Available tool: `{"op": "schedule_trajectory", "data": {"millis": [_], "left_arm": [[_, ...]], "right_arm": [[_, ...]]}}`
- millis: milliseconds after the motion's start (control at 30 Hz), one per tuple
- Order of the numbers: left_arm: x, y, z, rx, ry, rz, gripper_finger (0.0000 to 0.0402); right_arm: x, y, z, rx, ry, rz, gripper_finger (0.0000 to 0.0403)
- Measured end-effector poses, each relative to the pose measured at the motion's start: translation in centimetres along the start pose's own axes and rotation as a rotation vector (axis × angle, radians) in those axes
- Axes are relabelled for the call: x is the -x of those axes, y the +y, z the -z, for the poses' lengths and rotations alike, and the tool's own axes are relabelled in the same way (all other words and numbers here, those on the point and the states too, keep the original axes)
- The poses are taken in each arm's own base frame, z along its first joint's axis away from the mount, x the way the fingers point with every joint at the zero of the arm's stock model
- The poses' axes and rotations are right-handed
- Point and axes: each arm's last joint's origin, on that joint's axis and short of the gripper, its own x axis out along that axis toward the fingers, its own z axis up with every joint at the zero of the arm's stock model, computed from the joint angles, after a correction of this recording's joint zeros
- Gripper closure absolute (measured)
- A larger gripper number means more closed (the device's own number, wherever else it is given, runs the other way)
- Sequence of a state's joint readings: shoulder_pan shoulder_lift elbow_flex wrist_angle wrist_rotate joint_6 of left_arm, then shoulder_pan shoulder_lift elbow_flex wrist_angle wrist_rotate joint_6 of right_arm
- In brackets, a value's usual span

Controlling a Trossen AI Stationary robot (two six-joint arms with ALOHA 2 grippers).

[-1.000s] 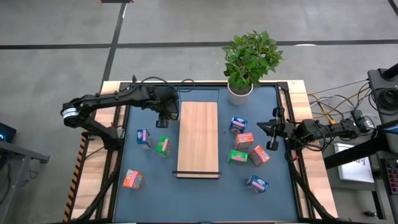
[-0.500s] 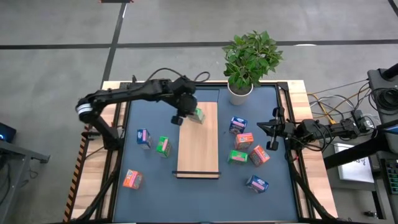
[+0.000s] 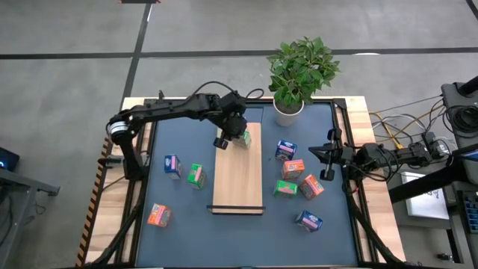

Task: Stack cereal on shelf
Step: Put the top left green cereal box on the shelf

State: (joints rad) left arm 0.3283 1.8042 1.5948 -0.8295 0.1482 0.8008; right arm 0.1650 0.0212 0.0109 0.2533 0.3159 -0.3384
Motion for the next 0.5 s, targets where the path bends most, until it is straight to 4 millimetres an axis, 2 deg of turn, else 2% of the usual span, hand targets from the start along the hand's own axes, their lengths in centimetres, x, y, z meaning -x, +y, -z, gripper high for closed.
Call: {"op": "schedule_trajectory", "data": {"millis": [200,367,500], "left_arm": [[0.0,0.1,0.0,-0.014,-0.001,-0.008,0.0219],[0.0,0.2,-0.1,-0.018,-0.013,-0.022,0.0208],[1.1,0.3,-0.9,-0.027,-0.011,-0.019,0.0208]], "right_arm": [[0.0,0.0,0.0,-0.014,0.0,0.0,0.0394],[0.0,0.0,0.0,-0.016,0.0,0.0,0.0394],[0.0,0.0,0.0,-0.017,0.0,0.0,0.0394]]}}
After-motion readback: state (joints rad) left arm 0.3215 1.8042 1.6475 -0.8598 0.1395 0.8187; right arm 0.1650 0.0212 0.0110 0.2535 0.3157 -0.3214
